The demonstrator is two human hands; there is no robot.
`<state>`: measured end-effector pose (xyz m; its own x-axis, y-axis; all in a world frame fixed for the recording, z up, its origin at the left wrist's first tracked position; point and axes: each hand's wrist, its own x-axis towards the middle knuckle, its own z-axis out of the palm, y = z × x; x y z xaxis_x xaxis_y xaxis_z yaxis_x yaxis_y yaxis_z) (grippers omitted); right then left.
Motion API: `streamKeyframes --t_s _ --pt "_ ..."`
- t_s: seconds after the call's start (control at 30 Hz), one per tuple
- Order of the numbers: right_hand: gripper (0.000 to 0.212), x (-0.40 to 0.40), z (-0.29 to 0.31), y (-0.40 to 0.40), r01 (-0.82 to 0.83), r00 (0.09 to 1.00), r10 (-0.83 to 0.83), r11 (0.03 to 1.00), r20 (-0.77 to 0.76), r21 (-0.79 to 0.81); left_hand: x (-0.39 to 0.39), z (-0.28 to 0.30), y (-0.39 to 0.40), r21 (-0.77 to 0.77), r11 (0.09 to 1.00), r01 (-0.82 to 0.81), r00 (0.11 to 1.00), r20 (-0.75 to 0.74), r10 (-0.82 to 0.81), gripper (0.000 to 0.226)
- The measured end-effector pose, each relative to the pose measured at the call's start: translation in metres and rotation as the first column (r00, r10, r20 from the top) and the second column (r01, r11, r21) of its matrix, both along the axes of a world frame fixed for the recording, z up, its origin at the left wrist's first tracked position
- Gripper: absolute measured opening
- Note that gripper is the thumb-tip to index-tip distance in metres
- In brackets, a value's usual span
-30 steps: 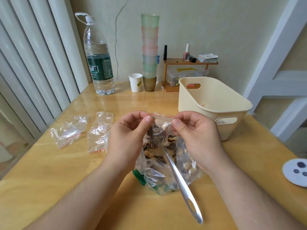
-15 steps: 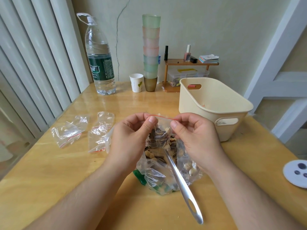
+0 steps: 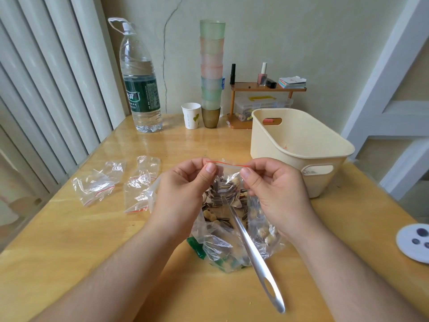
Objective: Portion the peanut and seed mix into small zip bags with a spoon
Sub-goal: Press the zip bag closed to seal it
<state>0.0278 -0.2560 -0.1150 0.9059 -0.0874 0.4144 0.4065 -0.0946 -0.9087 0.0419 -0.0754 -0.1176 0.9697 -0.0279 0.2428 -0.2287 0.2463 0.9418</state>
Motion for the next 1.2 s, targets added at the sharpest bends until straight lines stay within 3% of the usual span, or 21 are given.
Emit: streamKeyframes --t_s 0.17,0.63,0.9,1.2 --pt "0.005 0.001 -0.002 0.000 0.021 1.000 -0.021 0.999 0.023 -0.039 -0.002 0.000 -0.002 0.010 0.999 -0.037 0.999 -0.032 0.037 0.011" --pt "0.012 -0.001 -0.002 0.003 -0.015 1.000 0.016 0.999 0.027 -0.040 -0.004 0.000 -0.008 0.016 0.998 -0.066 0.997 -0.038 0.066 0.017" --pt "0.003 0.001 -0.003 0.001 0.054 0.998 -0.050 0.995 0.044 -0.081 -0.006 0.000 -0.010 -0.008 1.000 -0.030 0.998 -0.053 0.029 0.013" --pt "0.010 -0.005 0.001 0.003 -0.023 0.998 0.028 0.995 0.052 -0.100 -0.010 0.001 -0.011 -0.034 0.999 -0.020 0.999 -0.029 0.019 0.010"
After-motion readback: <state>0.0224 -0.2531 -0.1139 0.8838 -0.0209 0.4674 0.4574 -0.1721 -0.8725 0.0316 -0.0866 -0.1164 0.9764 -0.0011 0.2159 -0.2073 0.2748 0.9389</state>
